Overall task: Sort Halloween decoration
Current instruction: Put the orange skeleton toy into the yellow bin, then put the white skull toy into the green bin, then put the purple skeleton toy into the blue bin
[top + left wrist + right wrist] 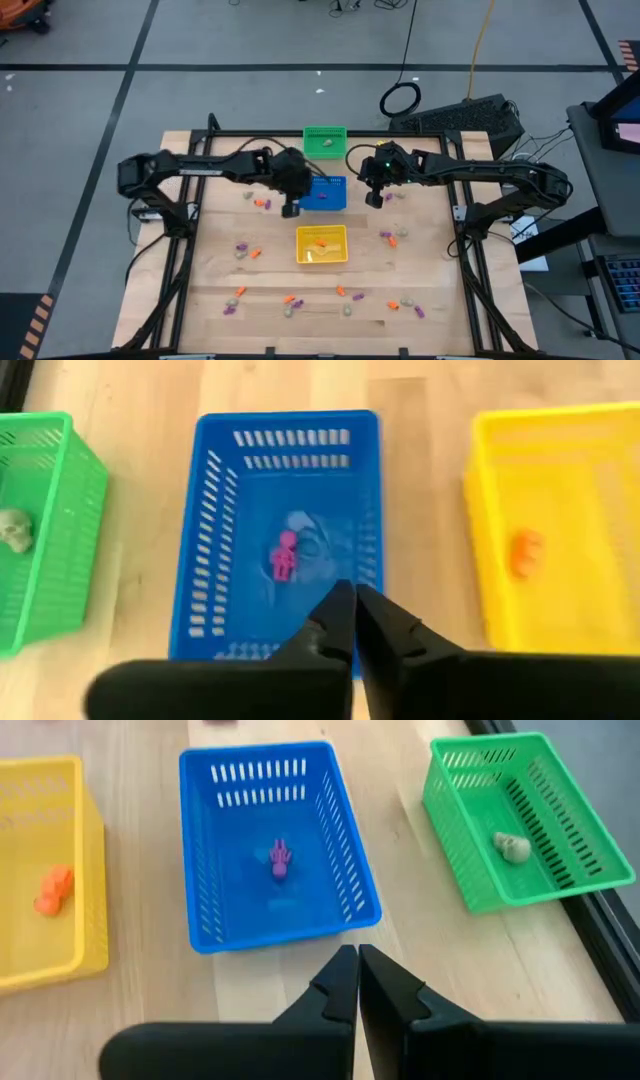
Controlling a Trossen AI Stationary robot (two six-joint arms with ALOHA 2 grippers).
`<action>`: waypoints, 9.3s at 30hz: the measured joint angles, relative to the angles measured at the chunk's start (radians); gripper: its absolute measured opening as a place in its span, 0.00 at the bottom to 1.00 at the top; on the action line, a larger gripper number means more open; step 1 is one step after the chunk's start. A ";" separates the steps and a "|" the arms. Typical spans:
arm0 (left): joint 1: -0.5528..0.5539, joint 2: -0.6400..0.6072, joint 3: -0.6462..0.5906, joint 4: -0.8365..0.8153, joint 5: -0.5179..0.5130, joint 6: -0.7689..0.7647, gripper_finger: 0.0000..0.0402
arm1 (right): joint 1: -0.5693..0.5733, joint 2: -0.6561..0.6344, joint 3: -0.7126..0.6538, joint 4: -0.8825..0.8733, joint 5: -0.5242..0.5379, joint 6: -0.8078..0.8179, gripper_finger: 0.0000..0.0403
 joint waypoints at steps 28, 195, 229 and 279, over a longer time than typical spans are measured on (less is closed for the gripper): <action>0.027 -0.177 -0.375 -0.200 -0.212 -0.032 0.37 | 0.004 0.000 0.000 0.011 0.000 -0.002 0.00; -0.282 -0.122 -0.813 1.309 -0.208 -0.393 0.02 | 0.399 0.039 0.013 -0.465 0.015 0.503 0.10; -0.259 -0.132 -0.864 1.393 -0.179 -0.373 0.02 | -0.343 0.939 1.103 -0.543 -0.059 -0.091 0.11; -0.230 -0.131 -0.863 1.410 -0.182 -0.372 0.02 | -0.173 0.554 0.533 0.159 -0.006 0.081 0.00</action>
